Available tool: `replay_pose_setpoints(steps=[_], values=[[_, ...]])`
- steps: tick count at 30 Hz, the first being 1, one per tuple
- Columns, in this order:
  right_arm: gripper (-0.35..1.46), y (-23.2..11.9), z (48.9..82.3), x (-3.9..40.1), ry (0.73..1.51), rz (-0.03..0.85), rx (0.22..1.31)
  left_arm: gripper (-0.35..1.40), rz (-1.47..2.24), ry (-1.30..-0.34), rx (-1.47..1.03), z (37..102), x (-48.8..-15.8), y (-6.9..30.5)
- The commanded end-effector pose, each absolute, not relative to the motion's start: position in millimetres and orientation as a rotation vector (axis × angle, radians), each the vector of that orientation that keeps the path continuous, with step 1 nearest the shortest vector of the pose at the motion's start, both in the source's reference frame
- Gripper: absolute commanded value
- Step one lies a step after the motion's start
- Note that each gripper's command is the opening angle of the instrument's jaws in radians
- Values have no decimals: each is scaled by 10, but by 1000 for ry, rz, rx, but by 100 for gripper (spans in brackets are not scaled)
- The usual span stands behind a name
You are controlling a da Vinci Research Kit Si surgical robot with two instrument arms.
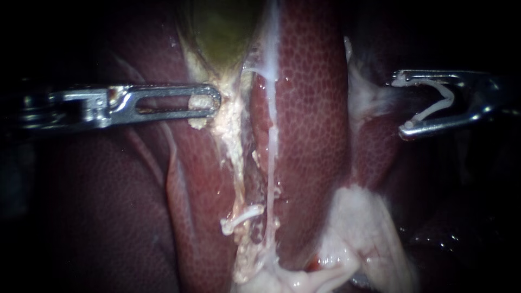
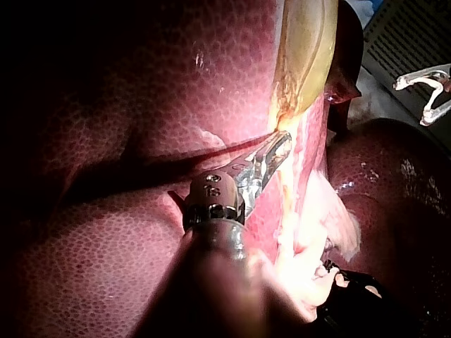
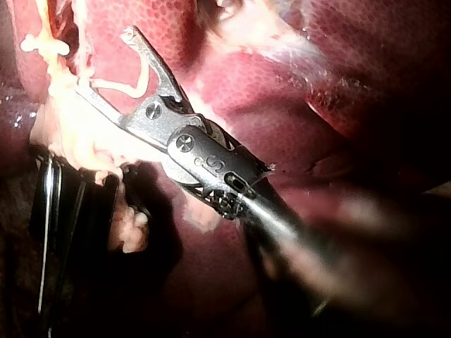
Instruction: Clipping second clip left tube
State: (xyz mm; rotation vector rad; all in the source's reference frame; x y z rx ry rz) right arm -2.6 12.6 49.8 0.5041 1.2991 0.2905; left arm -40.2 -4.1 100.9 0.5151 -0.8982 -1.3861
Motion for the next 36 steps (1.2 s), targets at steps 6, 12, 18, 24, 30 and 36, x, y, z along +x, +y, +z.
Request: replay_pose_setpoints(steps=[6, 12, 18, 24, 30, 36], values=[[60, 126, 498, -26, 1299, 290, 504, -35, -1386, -898, 515, 1009, -403, -41], [60, 126, 498, -26, 1300, 290, 504, -35, -1386, -898, 515, 1008, -403, -42], [60, 125, 498, -26, 1300, 290, 504, -35, -1385, -898, 517, 1005, -400, -41], [60, 125, 499, -25, 1300, 290, 503, -35, -1385, -899, 526, 995, -392, -37], [60, 124, 499, -25, 1301, 289, 502, -35, -1391, -908, 529, 981, -382, -32], [60, 124, 499, -24, 1301, 289, 502, -35, -1404, -922, 520, 970, -368, -26]])
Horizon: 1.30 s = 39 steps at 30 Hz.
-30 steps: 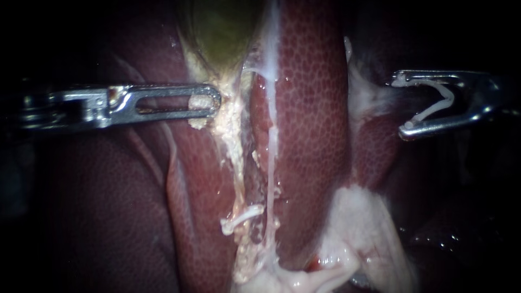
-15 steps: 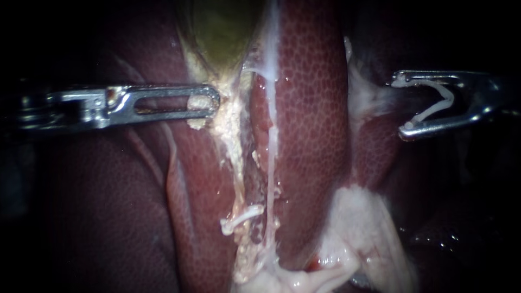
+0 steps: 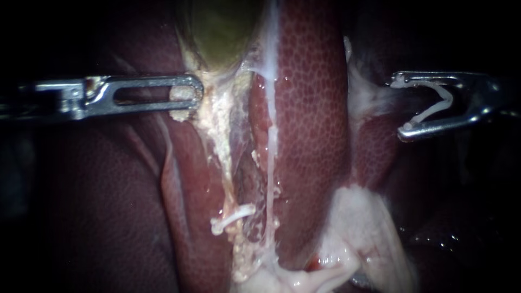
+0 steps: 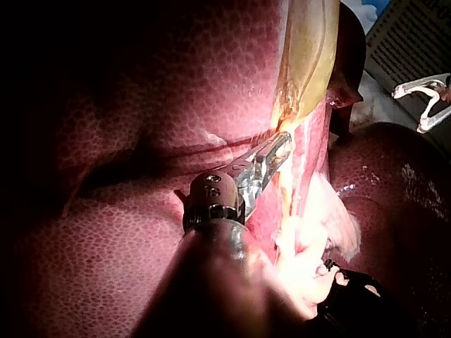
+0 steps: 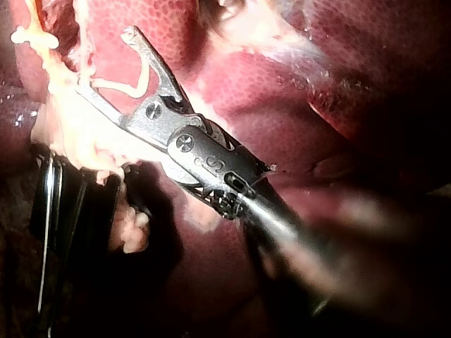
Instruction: Clipping second clip left tube
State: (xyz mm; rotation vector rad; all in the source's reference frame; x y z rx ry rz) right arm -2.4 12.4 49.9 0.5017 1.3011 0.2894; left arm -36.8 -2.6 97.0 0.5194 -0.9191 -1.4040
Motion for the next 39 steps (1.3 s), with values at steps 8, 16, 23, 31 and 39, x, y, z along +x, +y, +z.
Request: replay_pose_setpoints(steps=[8, 16, 23, 31, 39], values=[[60, 124, 500, -23, 1302, 289, 501, -35, -1412, -929, 512, 963, -358, -22], [60, 123, 500, -23, 1303, 289, 500, -35, -1412, -929, 512, 963, -358, -22], [60, 118, 503, -16, 1309, 287, 493, -35, -1412, -929, 512, 963, -357, -22], [60, 99, 525, 13, 1336, 271, 486, -35, -1414, -928, 509, 963, -357, -22], [60, 67, 555, 58, 1353, 285, 553, -35, -1414, -928, 509, 962, -357, -23]])
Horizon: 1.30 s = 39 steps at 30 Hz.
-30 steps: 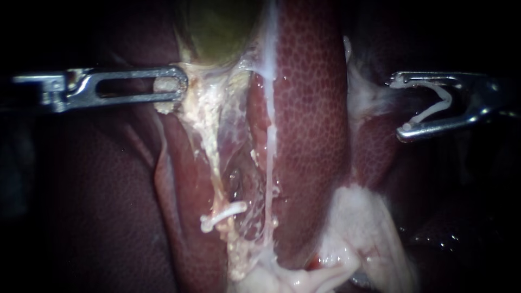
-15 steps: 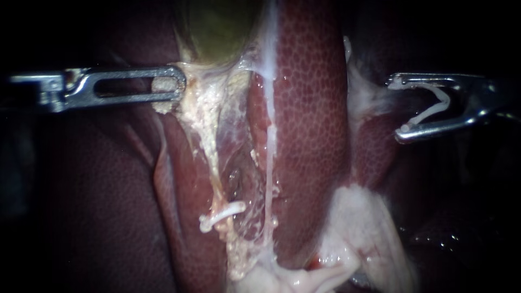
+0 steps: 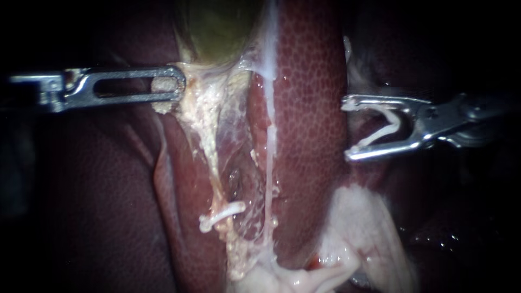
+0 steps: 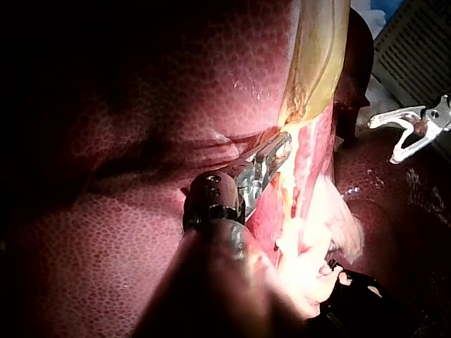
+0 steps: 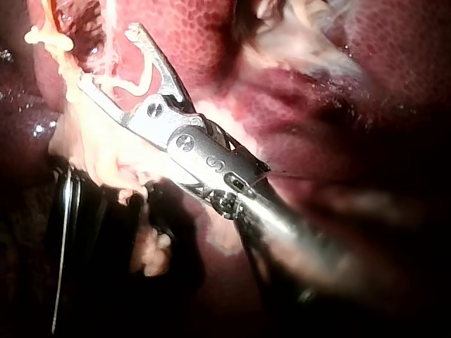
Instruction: Clipping second clip left tube
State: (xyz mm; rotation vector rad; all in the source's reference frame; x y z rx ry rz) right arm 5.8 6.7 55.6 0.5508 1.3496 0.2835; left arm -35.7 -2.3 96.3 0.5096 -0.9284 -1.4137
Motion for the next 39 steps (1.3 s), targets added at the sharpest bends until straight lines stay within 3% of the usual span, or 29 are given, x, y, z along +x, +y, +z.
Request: replay_pose_setpoints(steps=[1, 15, 39], values=[[60, 62, 559, 64, 1356, 285, 557, -35, -1414, -928, 509, 962, -357, -23], [60, 6, 604, 137, 1395, 296, 647, -35, -1415, -928, 508, 961, -358, -24], [60, -28, 658, 201, 1381, 292, 720, -35, -1417, -928, 506, 959, -359, -25]])
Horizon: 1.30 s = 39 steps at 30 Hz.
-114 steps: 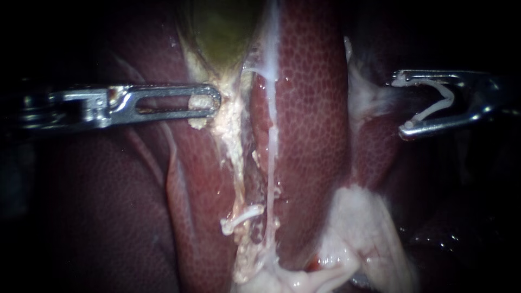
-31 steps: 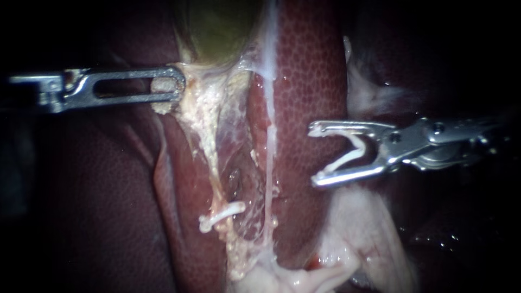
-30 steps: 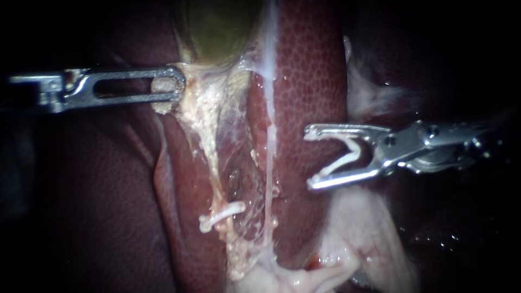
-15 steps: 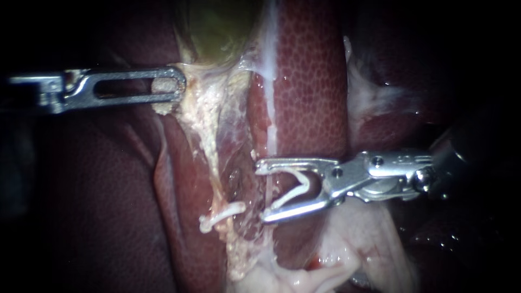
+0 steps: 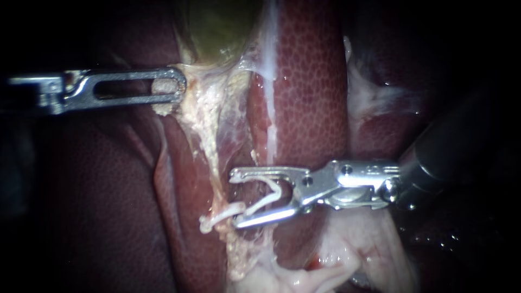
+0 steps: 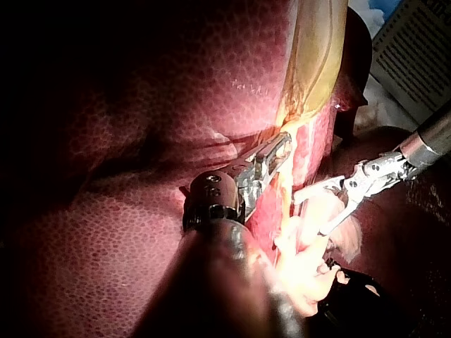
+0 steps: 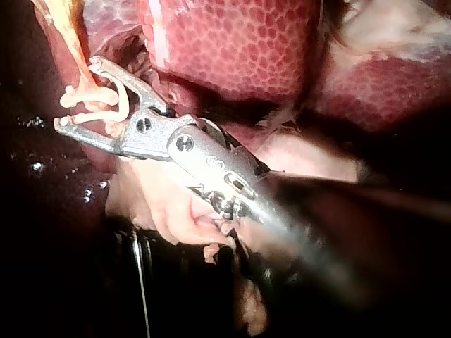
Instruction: Clipping second clip left tube
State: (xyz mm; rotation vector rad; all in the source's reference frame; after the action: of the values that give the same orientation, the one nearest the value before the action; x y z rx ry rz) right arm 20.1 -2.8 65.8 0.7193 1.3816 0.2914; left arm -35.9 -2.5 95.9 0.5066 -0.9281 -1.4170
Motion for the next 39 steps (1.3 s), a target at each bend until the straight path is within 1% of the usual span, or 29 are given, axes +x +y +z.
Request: replay_pose_setpoints(steps=[1, 7, 27, 39], values=[[60, -30, 661, 203, 1378, 289, 719, -35, -1417, -928, 506, 959, -359, -25], [60, -34, 671, 209, 1369, 292, 731, -35, -1417, -928, 506, 958, -360, -25], [60, -47, 681, 235, 1362, 286, 765, -35, -1419, -927, 505, 956, -361, -26], [60, -52, 675, 246, 1356, 279, 834, -35, -1420, -927, 504, 957, -362, -26]])
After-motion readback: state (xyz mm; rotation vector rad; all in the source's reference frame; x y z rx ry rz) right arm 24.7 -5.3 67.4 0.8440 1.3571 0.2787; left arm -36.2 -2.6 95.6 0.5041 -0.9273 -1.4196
